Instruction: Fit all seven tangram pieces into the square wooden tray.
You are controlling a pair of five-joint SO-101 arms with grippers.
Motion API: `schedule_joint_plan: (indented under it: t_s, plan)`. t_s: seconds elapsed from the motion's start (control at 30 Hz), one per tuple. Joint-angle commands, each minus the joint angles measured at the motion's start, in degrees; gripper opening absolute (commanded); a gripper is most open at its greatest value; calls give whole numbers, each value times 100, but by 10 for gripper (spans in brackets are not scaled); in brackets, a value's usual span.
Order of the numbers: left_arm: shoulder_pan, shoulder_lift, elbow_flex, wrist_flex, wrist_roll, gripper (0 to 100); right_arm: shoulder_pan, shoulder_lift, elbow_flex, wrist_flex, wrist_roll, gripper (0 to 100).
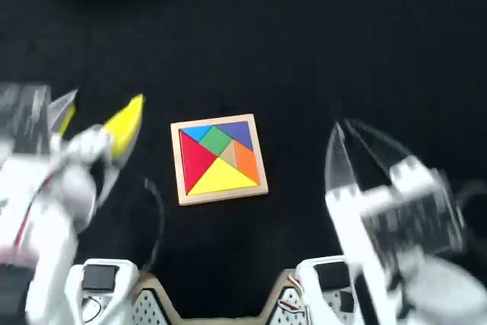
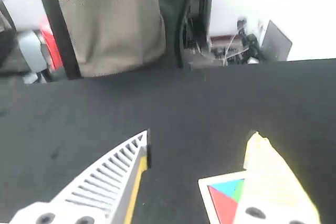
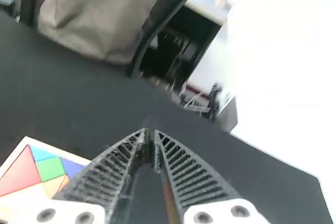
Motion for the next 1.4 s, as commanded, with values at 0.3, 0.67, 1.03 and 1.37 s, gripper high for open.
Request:
schedule_joint_plan:
  t_s: [0.3,0.67,1.03,1.37]
  plan:
    - [-330,-3473,673,2031,-141,292,141,-3635,1560,0,-9,11]
    - [-1701,-3789,4084,501,-422,296,141,-3653,3459,-387,-44,11]
    - [-1692,-3771,8198,-3033,-1451,293,132,-3653,7336,-3516,0,11]
    - [-848,-3771,8163,-2426,-598,293,132,-3644,9323,-4290,-9,11]
